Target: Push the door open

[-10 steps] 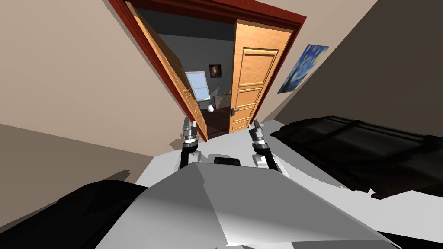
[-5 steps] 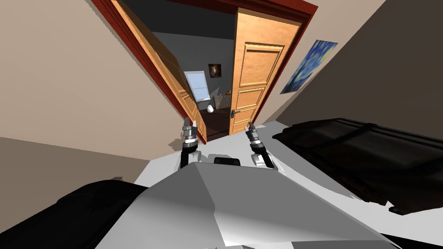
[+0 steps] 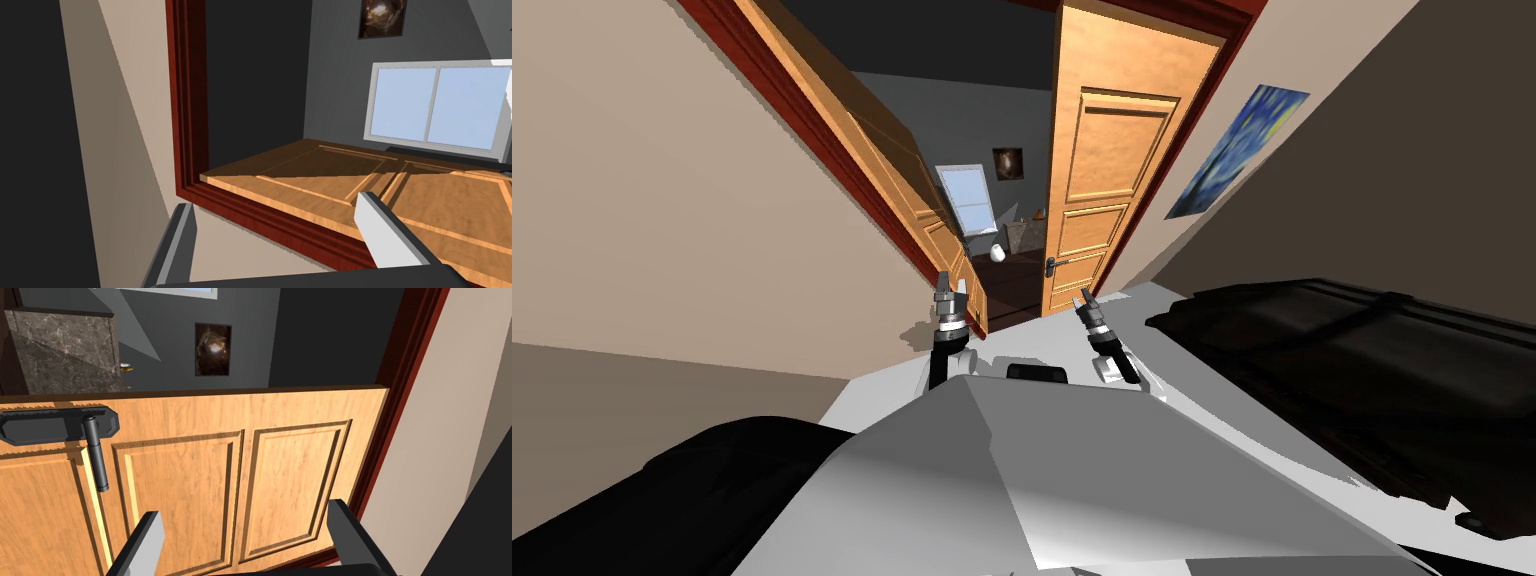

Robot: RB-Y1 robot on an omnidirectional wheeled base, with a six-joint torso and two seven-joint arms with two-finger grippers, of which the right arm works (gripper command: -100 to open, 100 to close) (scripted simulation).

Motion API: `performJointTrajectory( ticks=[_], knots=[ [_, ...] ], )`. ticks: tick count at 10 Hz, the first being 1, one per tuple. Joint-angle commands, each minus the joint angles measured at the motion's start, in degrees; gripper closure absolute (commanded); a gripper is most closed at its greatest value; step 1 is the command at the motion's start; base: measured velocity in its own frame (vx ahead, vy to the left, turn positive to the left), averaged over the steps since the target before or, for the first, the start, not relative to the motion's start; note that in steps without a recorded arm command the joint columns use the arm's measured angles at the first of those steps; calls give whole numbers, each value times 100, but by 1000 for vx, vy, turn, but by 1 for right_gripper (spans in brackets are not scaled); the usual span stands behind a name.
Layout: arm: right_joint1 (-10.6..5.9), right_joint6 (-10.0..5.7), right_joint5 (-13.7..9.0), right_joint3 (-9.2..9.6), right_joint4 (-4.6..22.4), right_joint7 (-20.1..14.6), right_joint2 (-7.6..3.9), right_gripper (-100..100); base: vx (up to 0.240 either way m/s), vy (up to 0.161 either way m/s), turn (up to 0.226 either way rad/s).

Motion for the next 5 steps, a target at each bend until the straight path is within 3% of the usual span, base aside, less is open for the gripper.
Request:
performJointTrajectory(
  ticks=[1, 5],
  knots=[
    [-98, -13, -48, 58, 222, -148, -147, -100, 174, -23, 0],
    [-242, -47, -107, 152, 562, -332, -336, -100, 108, -14, 2]
  ],
)
